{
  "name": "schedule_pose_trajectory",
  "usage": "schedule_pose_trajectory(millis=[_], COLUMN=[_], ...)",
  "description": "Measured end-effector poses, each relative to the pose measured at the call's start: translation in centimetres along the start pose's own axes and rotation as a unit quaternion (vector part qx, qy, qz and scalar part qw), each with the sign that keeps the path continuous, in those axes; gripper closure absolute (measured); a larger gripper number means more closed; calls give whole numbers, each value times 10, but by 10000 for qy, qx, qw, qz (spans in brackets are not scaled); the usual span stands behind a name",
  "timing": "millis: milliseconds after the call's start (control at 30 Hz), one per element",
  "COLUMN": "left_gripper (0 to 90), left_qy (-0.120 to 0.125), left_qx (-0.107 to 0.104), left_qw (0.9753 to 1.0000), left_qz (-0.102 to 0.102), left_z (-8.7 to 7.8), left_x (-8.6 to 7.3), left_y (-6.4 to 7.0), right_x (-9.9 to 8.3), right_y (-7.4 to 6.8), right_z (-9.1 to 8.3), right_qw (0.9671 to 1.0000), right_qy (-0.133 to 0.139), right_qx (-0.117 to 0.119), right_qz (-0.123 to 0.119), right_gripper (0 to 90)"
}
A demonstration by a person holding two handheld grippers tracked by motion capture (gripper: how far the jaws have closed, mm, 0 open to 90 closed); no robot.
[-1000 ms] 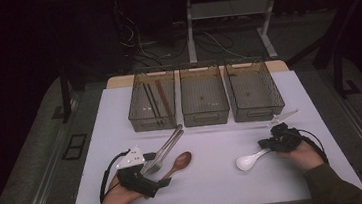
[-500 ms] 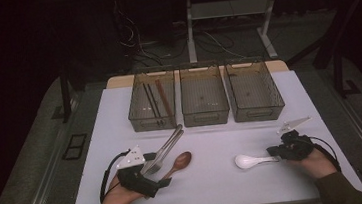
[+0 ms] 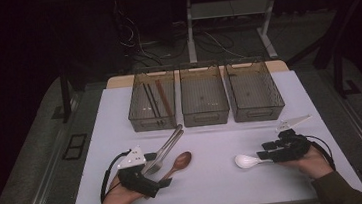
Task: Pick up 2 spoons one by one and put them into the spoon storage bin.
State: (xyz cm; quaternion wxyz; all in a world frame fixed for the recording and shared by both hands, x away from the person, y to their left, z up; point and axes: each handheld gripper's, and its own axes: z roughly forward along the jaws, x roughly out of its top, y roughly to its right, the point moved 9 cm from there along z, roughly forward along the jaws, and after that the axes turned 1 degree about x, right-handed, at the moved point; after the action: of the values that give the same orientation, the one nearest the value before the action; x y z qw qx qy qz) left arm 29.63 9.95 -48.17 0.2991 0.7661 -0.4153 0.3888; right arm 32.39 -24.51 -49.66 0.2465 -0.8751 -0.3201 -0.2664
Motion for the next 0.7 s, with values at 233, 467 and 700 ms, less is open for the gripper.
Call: schedule_pose_trajectory(millis=[233,467,700], left_gripper=[0,0,0], left_qy=[4,6,-9], left_qx=[-9,-17,-22], left_qw=[10000,10000,10000], left_qz=[10,3,-3], left_z=[0,0,1], left_x=[0,0,0], left_y=[0,0,0], right_x=[9,10,8], right_y=[-18,-29,-32], right_z=[10,23,32], right_qw=[9994,9983,9972], right_qy=[50,-143,-319], right_qx=[285,394,333], right_qz=[-170,-406,-596], right_gripper=[467,464,463])
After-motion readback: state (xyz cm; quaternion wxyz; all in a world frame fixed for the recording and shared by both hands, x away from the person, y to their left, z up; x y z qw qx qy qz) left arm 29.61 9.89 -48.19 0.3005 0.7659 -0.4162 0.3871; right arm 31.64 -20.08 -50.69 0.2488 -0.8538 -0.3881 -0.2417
